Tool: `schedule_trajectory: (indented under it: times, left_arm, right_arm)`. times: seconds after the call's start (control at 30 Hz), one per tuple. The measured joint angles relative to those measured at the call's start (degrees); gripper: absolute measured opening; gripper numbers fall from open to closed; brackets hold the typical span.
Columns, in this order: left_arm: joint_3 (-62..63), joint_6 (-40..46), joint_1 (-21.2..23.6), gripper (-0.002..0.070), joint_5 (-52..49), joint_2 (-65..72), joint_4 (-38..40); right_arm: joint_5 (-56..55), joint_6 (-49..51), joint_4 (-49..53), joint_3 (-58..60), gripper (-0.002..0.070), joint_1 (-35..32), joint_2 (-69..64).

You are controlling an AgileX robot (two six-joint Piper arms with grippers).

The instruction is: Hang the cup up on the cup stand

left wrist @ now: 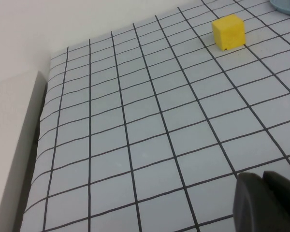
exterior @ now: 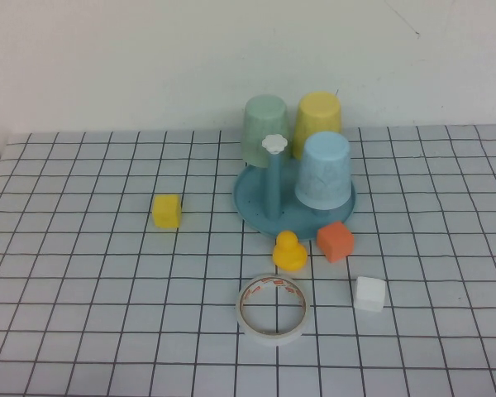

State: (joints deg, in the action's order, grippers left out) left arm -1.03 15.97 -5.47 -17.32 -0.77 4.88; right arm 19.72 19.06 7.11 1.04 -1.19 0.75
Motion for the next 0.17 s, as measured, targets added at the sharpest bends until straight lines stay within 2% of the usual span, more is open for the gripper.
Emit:
schedule_trajectory:
  times: [0.17]
  left_arm:
    - [0.0, 0.0, 0.0, -0.0001, -0.1, 0.0, 0.0]
  right_arm:
    - [0.0, 0.0, 0.0, 0.0, -0.0001, 0.0, 0.0]
